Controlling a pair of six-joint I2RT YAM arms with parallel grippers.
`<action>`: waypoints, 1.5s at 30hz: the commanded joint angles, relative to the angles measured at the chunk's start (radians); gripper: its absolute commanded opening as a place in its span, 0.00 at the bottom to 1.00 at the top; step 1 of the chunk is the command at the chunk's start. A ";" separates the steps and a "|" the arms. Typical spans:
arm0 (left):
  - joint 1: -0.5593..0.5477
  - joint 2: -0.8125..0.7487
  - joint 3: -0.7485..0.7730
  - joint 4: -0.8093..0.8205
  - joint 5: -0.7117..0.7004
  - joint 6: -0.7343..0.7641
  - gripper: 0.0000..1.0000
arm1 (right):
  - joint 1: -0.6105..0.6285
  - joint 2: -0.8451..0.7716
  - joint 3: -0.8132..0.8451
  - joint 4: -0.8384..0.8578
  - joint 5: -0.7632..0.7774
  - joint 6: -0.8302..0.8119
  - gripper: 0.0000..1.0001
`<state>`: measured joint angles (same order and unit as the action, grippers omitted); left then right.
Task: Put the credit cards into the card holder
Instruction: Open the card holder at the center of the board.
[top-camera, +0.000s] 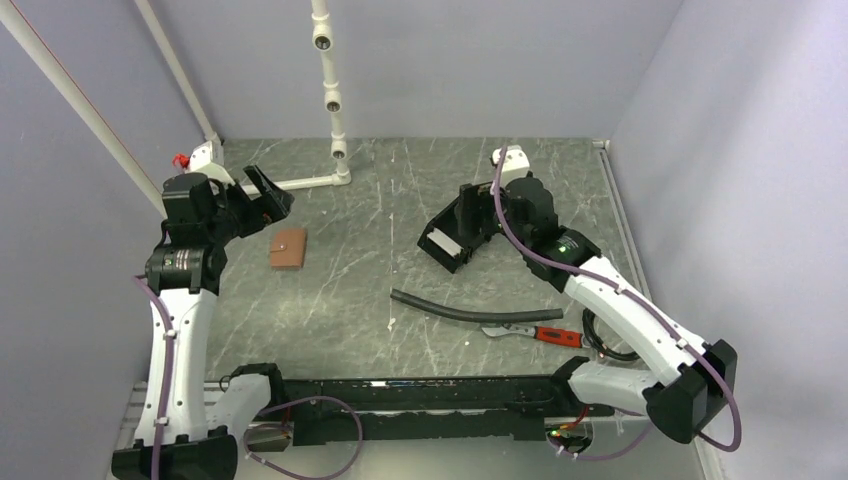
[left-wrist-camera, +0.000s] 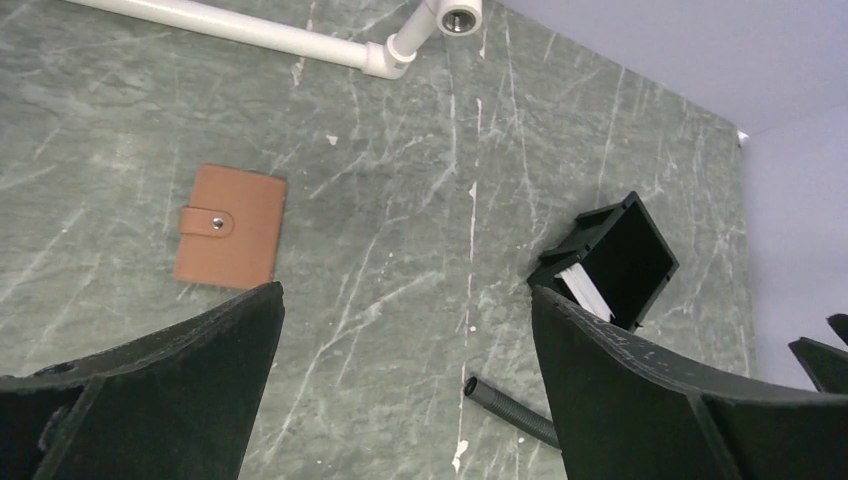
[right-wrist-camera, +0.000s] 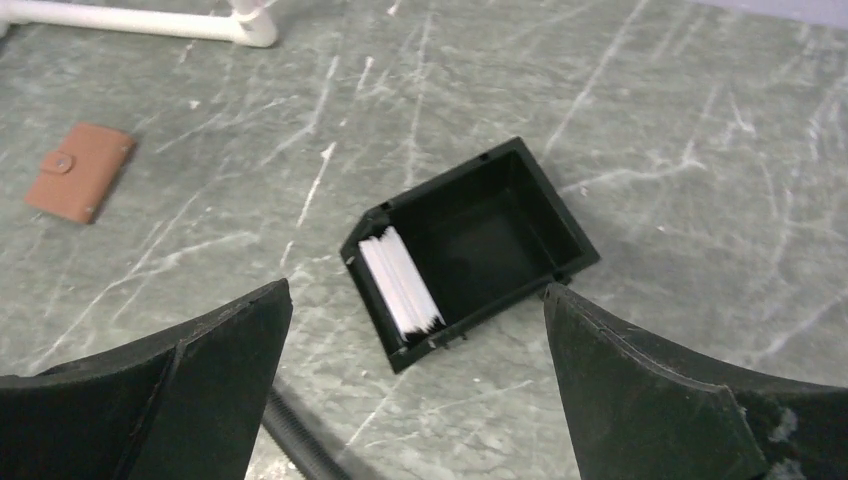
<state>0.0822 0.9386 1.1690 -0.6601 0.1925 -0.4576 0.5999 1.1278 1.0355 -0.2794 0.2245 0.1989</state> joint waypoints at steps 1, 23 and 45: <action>0.028 -0.023 -0.058 0.054 0.083 -0.052 0.99 | 0.056 0.071 0.083 0.021 -0.019 0.039 1.00; 0.404 0.515 -0.288 0.431 0.337 -0.355 0.93 | 0.084 0.224 0.137 -0.052 -0.390 0.106 1.00; 0.177 0.736 -0.276 0.341 0.057 -0.190 0.52 | 0.084 0.279 0.108 0.004 -0.526 0.126 1.00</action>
<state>0.3038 1.6985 0.9485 -0.3058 0.2756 -0.6353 0.6842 1.3972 1.1522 -0.3332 -0.2737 0.3183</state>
